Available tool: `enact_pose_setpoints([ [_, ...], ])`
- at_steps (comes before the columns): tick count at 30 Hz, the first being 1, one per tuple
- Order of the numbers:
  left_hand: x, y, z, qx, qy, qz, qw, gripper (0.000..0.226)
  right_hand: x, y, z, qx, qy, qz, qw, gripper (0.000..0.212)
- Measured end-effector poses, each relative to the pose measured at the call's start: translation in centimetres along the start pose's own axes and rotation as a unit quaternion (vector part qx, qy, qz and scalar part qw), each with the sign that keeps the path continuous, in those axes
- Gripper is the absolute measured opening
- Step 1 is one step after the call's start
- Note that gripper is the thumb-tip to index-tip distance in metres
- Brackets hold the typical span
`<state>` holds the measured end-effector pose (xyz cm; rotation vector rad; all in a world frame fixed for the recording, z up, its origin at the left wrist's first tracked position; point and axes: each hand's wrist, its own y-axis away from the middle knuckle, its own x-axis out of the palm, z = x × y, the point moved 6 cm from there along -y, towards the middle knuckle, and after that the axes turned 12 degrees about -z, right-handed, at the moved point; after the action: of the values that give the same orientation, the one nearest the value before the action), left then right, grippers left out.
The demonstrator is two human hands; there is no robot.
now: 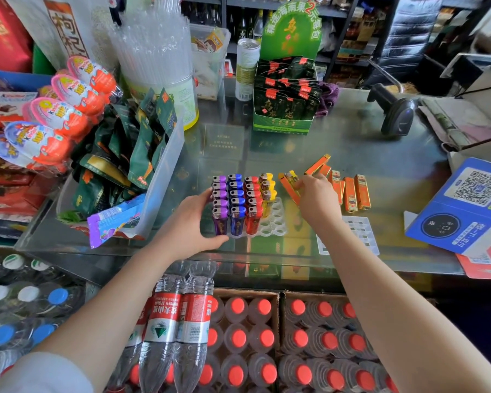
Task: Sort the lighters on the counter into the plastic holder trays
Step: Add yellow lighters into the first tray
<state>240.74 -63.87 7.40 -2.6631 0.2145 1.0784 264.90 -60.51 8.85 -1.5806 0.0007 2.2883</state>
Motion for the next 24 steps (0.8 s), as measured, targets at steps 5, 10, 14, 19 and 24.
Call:
enact_pose_setpoints([
  [5, -0.9, 0.3, -1.0, 0.005, -0.014, -0.021, 1.0, 0.065, 0.9, -0.9, -0.3, 0.043, 0.002, 0.013, 0.999, 0.021],
  [10, -0.6, 0.4, -0.5, -0.005, -0.012, -0.013, 1.0, 0.072, 0.7, -1.1, 0.3, 0.041, -0.033, 0.035, 0.998, 0.017],
  [14, -0.3, 0.6, 0.0, -0.019, -0.003, -0.013, 1.0, 0.075, -1.7, 1.3, 1.2, 0.019, -0.254, -0.016, 0.967, 0.01],
  [19, 0.0, 0.4, 0.7, -0.033, -0.011, -0.015, 0.999, 0.07, -1.9, 5.1, 1.4, 0.029, -0.378, 0.032, 0.925, 0.016],
  [24, -0.2, 0.5, 0.3, -0.033, -0.008, -0.017, 0.999, 0.065, -1.0, 6.2, 2.0, 0.01, -0.352, 0.071, 0.933, 0.018],
])
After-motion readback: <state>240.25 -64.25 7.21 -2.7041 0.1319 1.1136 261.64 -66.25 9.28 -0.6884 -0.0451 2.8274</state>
